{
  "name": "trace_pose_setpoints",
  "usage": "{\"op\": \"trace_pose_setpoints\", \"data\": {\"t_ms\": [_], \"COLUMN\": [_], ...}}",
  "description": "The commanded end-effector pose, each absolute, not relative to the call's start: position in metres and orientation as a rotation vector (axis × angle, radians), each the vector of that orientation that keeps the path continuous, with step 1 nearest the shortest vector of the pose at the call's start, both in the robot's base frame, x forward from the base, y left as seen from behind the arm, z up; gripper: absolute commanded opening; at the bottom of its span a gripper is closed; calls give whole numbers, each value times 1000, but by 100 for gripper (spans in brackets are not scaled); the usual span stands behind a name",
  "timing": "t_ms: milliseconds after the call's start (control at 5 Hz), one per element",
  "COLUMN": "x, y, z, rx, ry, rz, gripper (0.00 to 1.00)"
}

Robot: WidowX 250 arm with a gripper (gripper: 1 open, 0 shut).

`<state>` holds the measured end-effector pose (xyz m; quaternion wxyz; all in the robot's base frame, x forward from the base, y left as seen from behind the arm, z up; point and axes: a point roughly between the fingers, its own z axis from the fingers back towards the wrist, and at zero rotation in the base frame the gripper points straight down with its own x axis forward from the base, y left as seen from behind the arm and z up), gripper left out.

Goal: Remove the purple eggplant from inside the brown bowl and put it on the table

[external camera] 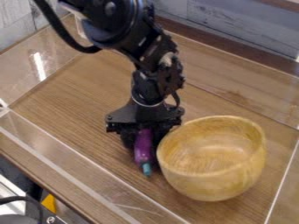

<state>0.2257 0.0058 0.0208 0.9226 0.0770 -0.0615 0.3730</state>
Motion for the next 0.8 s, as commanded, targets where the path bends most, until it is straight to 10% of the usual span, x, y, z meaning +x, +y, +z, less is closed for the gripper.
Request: {"op": "trace_pose_setpoints", "data": {"t_ms": [0,200,400,600], "x": [230,226,223,221], "y": [-1,-10,-16,-21], "z": [23,28,31,37], "rx": [162,169,183,195], "ry": [-136,-133,-133,-130], "rz": [826,856,850,848], "gripper": [0,0,100,100]}}
